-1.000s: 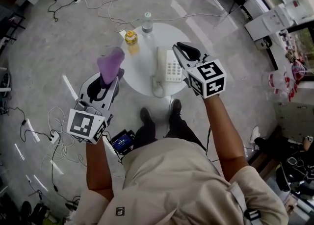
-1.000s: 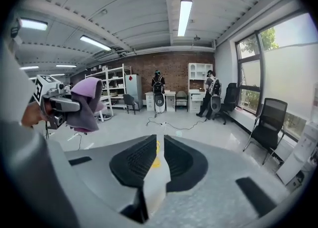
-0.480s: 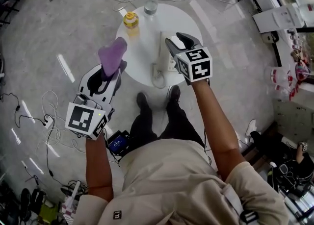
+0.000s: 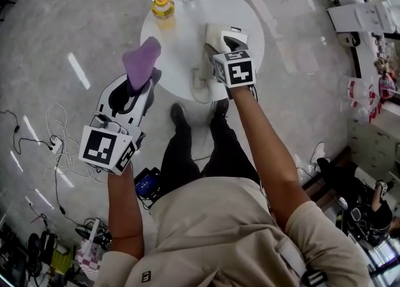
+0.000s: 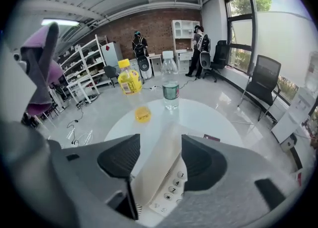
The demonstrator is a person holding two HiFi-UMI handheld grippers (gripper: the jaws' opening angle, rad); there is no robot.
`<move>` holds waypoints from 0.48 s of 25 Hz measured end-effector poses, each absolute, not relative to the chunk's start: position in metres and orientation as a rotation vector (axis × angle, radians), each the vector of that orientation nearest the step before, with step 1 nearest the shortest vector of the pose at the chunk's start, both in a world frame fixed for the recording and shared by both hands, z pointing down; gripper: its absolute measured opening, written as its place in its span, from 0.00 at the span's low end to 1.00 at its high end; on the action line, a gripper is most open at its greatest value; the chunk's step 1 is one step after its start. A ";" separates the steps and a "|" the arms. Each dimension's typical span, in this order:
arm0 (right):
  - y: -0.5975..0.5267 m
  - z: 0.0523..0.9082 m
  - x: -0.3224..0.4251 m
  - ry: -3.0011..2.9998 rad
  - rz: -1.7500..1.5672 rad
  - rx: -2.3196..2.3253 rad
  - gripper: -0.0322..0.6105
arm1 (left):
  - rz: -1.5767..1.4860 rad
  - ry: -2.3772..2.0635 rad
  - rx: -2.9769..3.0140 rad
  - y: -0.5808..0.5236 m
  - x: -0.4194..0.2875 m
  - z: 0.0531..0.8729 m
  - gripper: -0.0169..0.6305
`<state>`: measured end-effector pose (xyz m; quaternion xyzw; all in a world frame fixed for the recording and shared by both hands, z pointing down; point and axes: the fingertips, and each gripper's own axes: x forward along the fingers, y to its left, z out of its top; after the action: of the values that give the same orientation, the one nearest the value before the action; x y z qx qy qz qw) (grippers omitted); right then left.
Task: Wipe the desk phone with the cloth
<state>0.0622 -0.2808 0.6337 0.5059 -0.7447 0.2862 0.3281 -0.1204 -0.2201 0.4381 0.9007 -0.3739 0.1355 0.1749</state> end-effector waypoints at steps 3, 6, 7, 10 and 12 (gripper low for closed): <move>-0.281 0.658 0.063 -1.904 0.795 1.334 0.46 | 0.387 -1.055 2.536 -0.224 -0.120 0.450 0.17; -0.280 0.679 0.066 -1.860 0.833 1.360 0.48 | 0.390 -1.055 2.524 -0.227 -0.118 0.460 0.17; -0.280 0.685 0.066 -1.846 0.846 1.372 0.48 | 0.391 -1.055 2.521 -0.228 -0.118 0.463 0.17; -0.279 0.698 0.064 -1.808 0.880 1.408 0.49 | 0.390 -1.048 2.520 -0.232 -0.115 0.472 0.17; -0.278 0.703 0.063 -1.793 0.900 1.435 0.49 | 0.386 -1.040 2.526 -0.233 -0.112 0.476 0.17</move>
<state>0.0631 -0.2778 0.7027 0.5490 -0.6858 0.3444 0.3312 -0.1116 -0.2333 0.4763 0.8989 -0.3700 0.1374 0.1901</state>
